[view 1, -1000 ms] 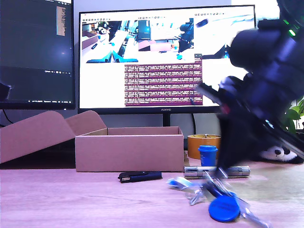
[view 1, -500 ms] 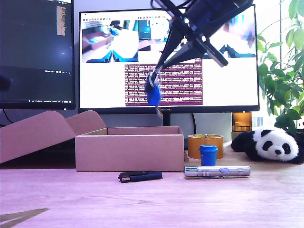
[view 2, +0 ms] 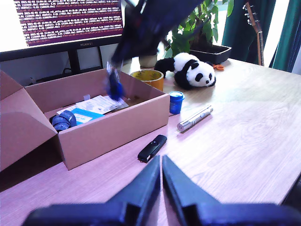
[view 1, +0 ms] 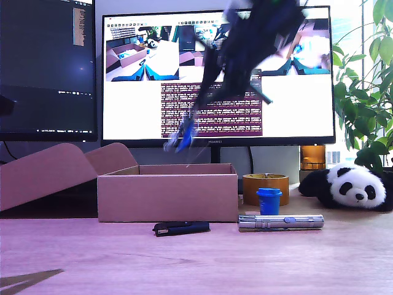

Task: Pick up the keys and place it inside the cardboard box

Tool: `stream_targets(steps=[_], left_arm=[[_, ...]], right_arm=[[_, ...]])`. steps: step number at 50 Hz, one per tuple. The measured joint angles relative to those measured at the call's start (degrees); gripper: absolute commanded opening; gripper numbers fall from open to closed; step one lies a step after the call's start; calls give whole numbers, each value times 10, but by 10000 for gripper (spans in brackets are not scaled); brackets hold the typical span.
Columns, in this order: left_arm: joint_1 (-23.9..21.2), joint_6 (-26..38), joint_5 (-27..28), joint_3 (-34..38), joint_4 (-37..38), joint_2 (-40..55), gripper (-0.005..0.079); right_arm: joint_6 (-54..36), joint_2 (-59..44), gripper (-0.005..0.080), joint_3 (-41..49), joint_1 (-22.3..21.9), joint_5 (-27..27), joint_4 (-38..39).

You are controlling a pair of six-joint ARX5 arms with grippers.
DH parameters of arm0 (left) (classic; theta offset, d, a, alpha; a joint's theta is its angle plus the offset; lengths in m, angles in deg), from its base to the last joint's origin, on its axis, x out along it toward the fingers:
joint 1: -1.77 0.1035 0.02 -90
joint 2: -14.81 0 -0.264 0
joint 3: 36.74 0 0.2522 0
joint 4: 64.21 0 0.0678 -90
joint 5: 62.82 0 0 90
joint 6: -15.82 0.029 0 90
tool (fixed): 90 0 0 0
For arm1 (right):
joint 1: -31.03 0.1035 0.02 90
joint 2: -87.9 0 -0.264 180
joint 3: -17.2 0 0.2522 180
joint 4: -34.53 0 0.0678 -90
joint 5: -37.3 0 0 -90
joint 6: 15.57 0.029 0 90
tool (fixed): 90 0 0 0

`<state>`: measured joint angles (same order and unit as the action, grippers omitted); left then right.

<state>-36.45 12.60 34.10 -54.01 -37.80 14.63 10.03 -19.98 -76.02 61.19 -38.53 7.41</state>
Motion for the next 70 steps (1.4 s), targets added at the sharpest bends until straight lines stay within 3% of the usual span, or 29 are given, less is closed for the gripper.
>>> stream_targets(steps=[8,14,16,19,24,25,30,34,41,45,55,70], left_arm=[[0,0,0,0,0,0,-21],[0,0,0,0,2,0,-21],[0,0,0,0,2,0,-21],[0,0,0,0,2,0,-21],[0,0,0,0,2,0,-21],[0,0,0,0,2,0,-21],[0,0,0,0,2,0,-21],[0,-2,0,0,2,0,-21],[0,-17,0,0,2,0,-21],[0,-22,0,0,2,0,-21],[0,-23,-12,0,23,0,-21],[0,-31,-20,0,50,0,-21]], right_arm=[[-2,-4,87,-7,0,-13,-2],[-2,-3,295,-14,0,-15,-5],[-4,-3,325,-14,0,-15,-6],[-13,-3,288,-14,0,-3,-9],[-32,-3,-9,-14,0,43,-12],[-37,-3,-17,-14,0,51,-15],[-60,-3,-13,-14,3,63,-35],[-100,0,-13,-14,7,39,-67],[-195,26,-13,-14,24,-91,-148],[-222,54,-13,-14,37,-139,-166],[-228,168,-13,16,61,-174,-140],[-226,345,-13,251,63,-229,-54]])
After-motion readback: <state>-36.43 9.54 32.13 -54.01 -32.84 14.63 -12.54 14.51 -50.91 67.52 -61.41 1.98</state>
